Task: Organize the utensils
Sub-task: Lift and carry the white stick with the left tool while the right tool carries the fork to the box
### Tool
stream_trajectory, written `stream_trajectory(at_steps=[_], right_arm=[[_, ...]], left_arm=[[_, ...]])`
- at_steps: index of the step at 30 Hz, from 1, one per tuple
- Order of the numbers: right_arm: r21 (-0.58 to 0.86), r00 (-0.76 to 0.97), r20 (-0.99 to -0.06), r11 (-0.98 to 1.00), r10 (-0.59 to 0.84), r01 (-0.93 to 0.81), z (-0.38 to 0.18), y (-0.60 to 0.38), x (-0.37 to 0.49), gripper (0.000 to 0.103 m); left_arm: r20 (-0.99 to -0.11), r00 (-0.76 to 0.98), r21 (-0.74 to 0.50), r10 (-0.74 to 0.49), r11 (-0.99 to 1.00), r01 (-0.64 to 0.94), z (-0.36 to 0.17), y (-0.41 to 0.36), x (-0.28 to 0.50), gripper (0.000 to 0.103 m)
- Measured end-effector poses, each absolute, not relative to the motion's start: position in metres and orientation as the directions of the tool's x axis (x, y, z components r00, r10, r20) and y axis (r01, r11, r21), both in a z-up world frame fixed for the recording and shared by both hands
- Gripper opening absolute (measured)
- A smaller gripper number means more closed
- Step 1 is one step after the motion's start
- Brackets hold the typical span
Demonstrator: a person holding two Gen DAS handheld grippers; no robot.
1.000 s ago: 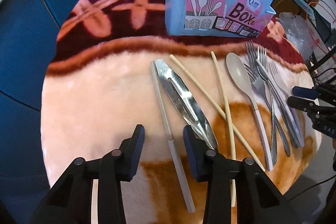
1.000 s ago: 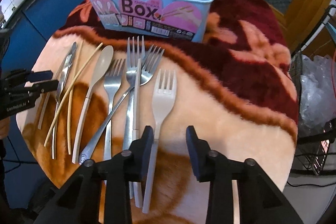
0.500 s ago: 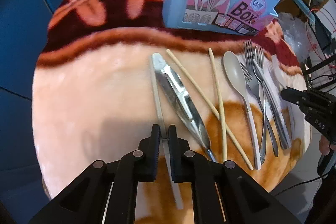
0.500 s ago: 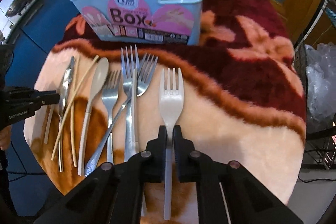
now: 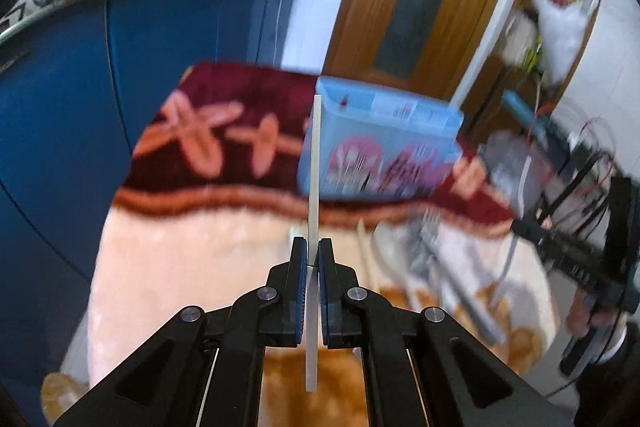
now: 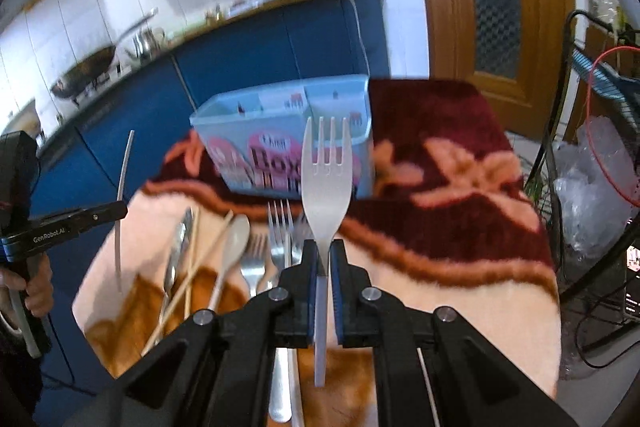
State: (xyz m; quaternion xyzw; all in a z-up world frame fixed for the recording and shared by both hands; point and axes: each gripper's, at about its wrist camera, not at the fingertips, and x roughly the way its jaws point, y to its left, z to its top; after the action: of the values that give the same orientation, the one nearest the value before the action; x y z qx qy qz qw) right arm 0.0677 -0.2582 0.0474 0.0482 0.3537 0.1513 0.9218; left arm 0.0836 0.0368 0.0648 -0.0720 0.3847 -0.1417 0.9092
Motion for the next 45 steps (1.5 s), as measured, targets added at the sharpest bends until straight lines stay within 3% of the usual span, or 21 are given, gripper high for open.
stream_trajectory(at_steps=[13,22,30,45], right_arm=[[0.137,0.852,-0.439,0.959,0.284,-0.249,0.090,-0.250,0.073,0.009],[0.129,0.889,-0.377,0.965,0.259,-0.226,0.104,-0.255,0.102,0.009],[0.120,0.901,-0.354,0.968,0.249,-0.221,0.099,-0.251,0.132,0.009],[0.092,0.887,-0.410,0.977,0.212,-0.190,0.068,-0.234,0.175,0.009]], left_arm=[[-0.390,0.877,-0.206,-0.283,0.954,0.216,0.129,0.012,0.108,0.005],[-0.260,0.944,-0.228,-0.204,0.963,0.146,0.135,-0.003,0.153,0.005],[-0.223,0.961,-0.232,-0.166,0.966,0.113,0.115,-0.013,0.185,0.005],[-0.291,0.942,-0.217,-0.169,0.970,0.107,0.068,-0.010,0.203,0.005]])
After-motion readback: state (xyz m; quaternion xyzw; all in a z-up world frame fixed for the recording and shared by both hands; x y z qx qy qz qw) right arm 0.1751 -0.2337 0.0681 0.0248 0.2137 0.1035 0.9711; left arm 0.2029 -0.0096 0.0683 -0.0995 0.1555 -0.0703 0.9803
